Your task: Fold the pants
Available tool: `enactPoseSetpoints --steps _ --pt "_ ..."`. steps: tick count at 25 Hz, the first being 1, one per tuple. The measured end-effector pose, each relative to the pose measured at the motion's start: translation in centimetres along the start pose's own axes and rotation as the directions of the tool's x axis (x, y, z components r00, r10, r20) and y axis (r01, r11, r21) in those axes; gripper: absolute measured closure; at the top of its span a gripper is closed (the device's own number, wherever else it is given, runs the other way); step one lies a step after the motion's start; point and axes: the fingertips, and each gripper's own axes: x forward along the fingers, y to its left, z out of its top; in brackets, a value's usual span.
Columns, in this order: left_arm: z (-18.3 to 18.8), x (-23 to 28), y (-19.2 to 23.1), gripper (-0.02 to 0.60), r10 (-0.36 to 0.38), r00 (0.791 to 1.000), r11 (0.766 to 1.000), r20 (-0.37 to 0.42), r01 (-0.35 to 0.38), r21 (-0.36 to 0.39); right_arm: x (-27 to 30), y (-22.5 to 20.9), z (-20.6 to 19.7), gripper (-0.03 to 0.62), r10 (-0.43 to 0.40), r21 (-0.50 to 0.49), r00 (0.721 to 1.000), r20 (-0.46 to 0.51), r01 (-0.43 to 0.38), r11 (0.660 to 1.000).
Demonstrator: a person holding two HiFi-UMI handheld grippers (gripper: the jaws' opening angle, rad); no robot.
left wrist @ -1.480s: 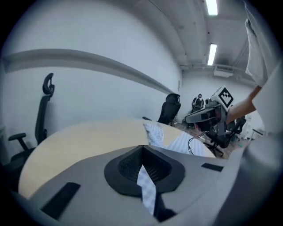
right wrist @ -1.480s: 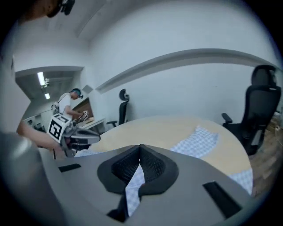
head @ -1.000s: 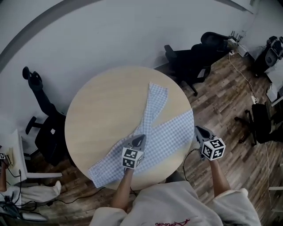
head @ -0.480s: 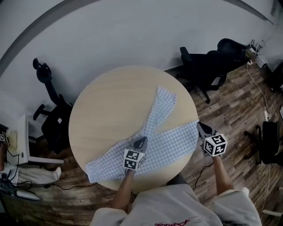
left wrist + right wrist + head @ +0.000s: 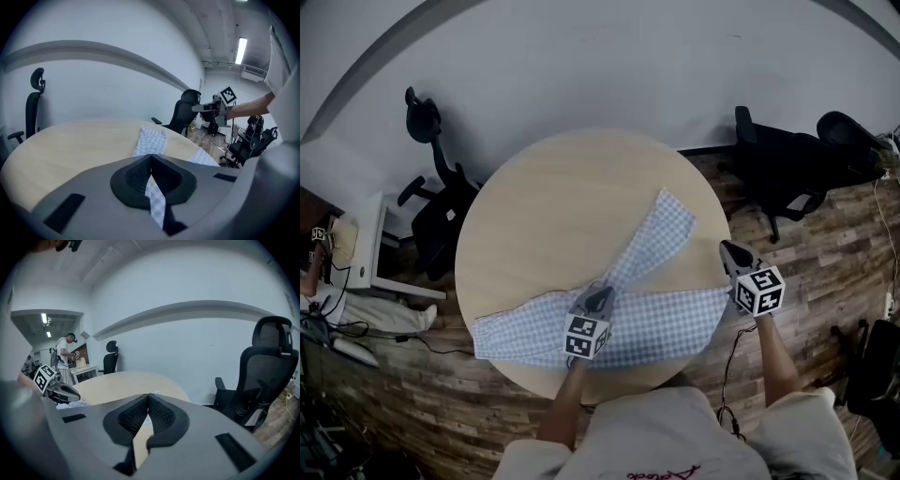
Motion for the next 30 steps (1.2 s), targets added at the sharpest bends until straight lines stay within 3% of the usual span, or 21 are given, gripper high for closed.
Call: enactPoseSetpoints --steps 12,14,17,19,20,21,23,25,26,29,30 --pt "-0.5 3.5 1.4 0.549 0.027 0.996 0.998 -0.082 -0.031 -0.047 8.7 -1.2 0.0 0.565 0.112 -0.098 0.988 -0.102 -0.122 0.988" --pt "-1.2 4.3 1.7 0.549 0.029 0.991 0.999 -0.128 -0.031 -0.01 10.5 -1.3 -0.6 0.565 0.127 -0.139 0.982 -0.143 -0.147 0.979" --pt "-3.4 5.3 1.6 0.549 0.069 0.965 0.989 -0.254 -0.032 0.146 13.4 -1.0 -1.8 0.565 0.153 -0.261 0.962 -0.227 -0.211 0.942" --pt "-4.8 5.7 1.3 0.549 0.104 0.933 0.96 -0.344 -0.003 0.282 15.5 -0.7 -2.7 0.565 0.155 -0.393 0.942 -0.297 -0.269 0.879" --pt "-5.5 6.0 1.2 0.549 0.118 0.915 0.94 -0.385 0.022 0.34 16.5 -0.6 -3.0 0.565 0.148 -0.475 0.931 -0.334 -0.302 0.827" --pt "-6.1 6.2 1.1 0.549 0.129 0.898 0.922 -0.42 0.047 0.385 17.6 -0.5 -3.4 0.565 0.137 -0.561 0.919 -0.371 -0.339 0.755" --pt "-7.2 6.6 0.8 0.549 0.142 0.871 0.903 -0.47 0.08 0.422 19.5 -0.6 -4.4 0.565 0.108 -0.704 0.894 -0.436 -0.413 0.577" --pt "-7.6 7.0 0.4 0.548 0.138 0.858 0.911 -0.494 0.085 0.403 21.3 -0.9 -5.3 0.565 0.089 -0.773 0.869 -0.486 -0.475 0.42" --pt "-7.7 7.1 0.2 0.548 0.132 0.856 0.918 -0.5 0.084 0.387 22.0 -1.1 -5.7 0.565 0.083 -0.786 0.857 -0.508 -0.501 0.362" --pt "-7.5 7.4 -0.1 0.538 0.118 0.85 0.926 -0.514 0.093 0.366 24.5 -1.7 -6.3 0.561 0.064 -0.785 0.82 -0.569 -0.564 0.257" --pt "-7.5 7.4 -0.1 0.499 0.111 0.845 0.928 -0.523 0.099 0.358 25.4 -2.0 -6.3 0.501 0.055 -0.781 0.81 -0.584 -0.579 0.235"
